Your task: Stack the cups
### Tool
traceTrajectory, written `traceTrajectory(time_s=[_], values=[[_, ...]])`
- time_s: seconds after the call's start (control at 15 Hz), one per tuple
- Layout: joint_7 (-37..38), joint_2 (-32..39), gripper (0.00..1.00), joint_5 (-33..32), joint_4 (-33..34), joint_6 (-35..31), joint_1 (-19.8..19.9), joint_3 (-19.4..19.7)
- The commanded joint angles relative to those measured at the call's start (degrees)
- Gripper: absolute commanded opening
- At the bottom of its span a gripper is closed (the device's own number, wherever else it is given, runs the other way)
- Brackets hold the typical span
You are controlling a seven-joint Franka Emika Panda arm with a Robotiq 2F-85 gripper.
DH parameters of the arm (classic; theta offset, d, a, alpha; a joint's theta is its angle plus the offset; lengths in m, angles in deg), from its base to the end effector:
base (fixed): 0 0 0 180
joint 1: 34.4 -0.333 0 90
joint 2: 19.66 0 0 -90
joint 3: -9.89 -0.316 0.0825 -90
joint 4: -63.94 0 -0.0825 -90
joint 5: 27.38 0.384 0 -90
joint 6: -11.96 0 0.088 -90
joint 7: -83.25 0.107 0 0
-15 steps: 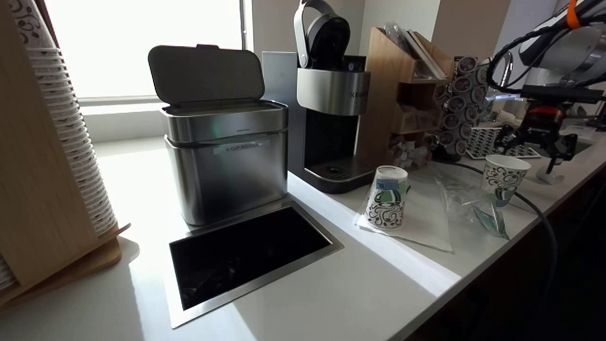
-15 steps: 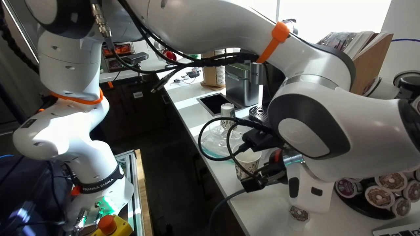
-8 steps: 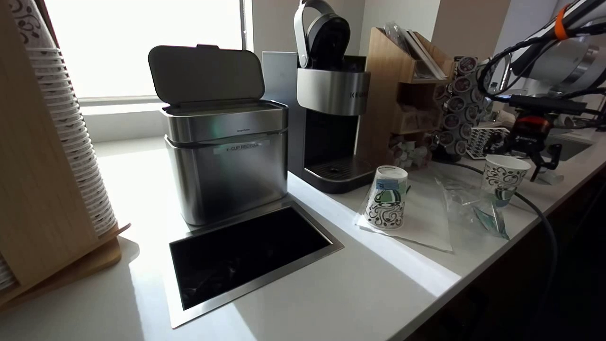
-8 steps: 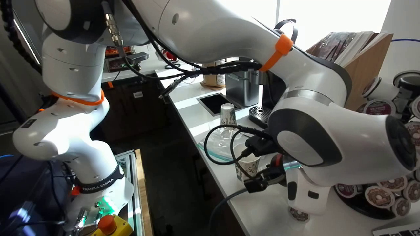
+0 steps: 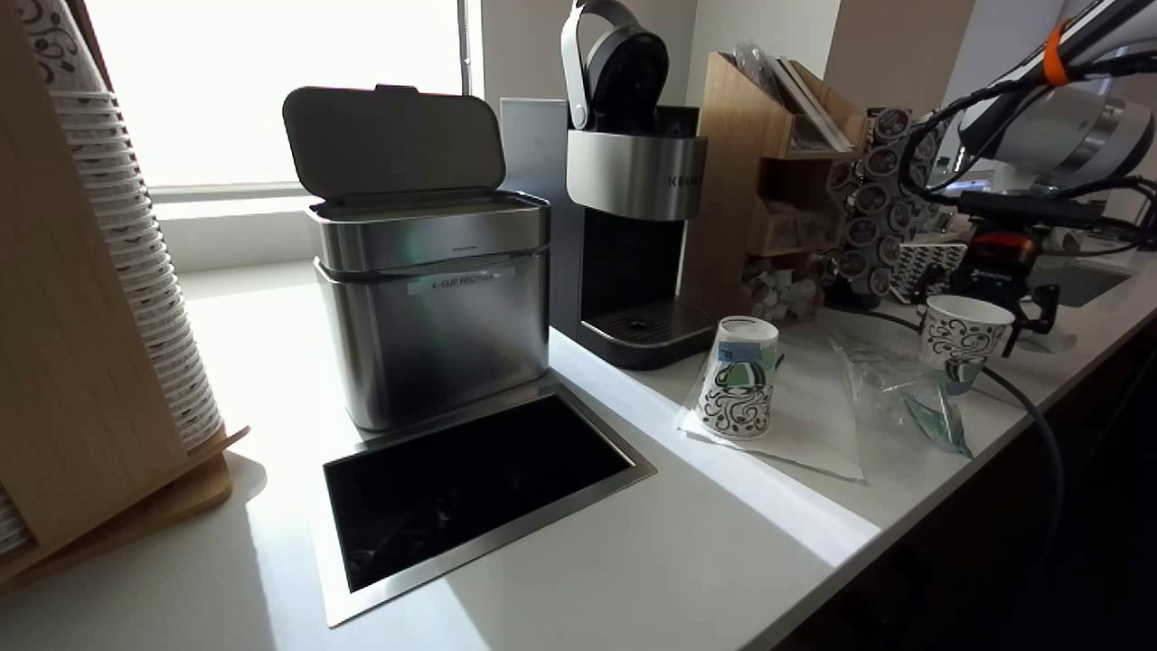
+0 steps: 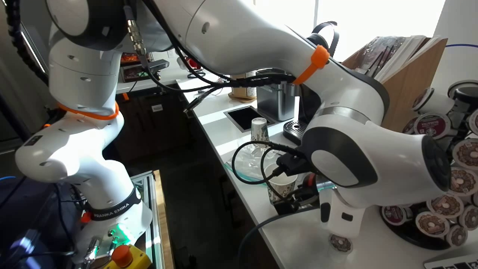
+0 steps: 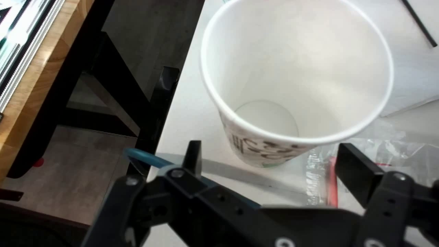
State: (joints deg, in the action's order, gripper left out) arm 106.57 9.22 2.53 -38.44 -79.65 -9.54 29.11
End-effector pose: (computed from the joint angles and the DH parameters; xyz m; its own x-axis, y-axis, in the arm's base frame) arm 0.4580 -0.3556 0.2569 0.1300 -0.7424 -0.6572 -0.9813 -0.1914 0.0221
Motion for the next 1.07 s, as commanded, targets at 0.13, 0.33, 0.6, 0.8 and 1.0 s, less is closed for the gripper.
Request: traceTrajectory(time_s=[0.13, 0.33, 0.6, 0.8, 1.0], values=[[1.2, -0.1, 1.0, 1.2, -2.3, -3.4, -0.9, -0.5], [0.6, 0.3, 1.0, 0.0, -1.1, -1.5, -0.6, -0.5], [0.8, 0.3, 1.0, 0.0, -1.1, -1.6, -0.7, -0.5], [0.3, 1.3, 1.0, 0.3, -1.0, -1.4, -0.5, -0.8], [-0.1, 2.1, 1.0, 0.6, -1.0, -1.3, -0.5, -1.2]])
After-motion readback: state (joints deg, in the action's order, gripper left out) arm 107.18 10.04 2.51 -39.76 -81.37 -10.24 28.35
